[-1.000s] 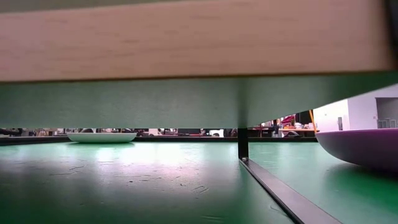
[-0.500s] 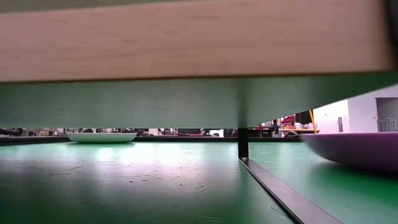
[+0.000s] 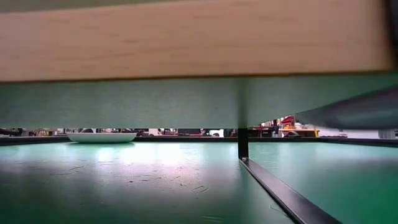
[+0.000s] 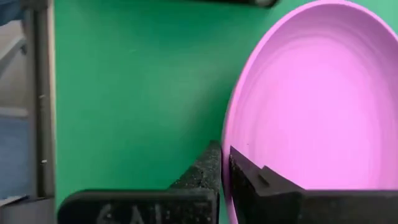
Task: Place and stack plates onto a shelf
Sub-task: Stack the purple plate on top of the white plate on the shelf
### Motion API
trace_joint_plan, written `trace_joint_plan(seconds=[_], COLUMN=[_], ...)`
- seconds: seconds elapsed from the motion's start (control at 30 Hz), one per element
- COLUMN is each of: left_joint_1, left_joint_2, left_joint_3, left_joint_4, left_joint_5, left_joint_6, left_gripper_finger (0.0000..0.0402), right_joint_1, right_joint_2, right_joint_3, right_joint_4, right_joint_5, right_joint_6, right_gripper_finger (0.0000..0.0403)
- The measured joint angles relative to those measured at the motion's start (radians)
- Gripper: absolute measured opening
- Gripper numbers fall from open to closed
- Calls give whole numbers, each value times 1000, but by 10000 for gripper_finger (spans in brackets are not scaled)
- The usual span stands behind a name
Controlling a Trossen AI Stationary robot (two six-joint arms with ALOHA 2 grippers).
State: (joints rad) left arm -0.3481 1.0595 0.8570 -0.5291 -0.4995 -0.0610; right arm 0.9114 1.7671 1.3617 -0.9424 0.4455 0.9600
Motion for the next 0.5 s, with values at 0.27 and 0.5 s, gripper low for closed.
trace_joint_plan(seconds=[0.27, 0.5], left_joint_1=[2, -14], left_joint_2=[0, 0], left_joint_3=[0, 0], left_joint_4=[42, 129], left_joint_5=[-21, -26], left_joint_6=[6, 102], left_gripper_finger=[67, 80], right_joint_1=[-12, -111], right_joint_2=[-145, -261], right_joint_3=[47, 110], right_joint_4=[-196, -213], right_joint_5=[170, 185], right_joint_6=[-55, -307], right_gripper_finger=[1, 1])
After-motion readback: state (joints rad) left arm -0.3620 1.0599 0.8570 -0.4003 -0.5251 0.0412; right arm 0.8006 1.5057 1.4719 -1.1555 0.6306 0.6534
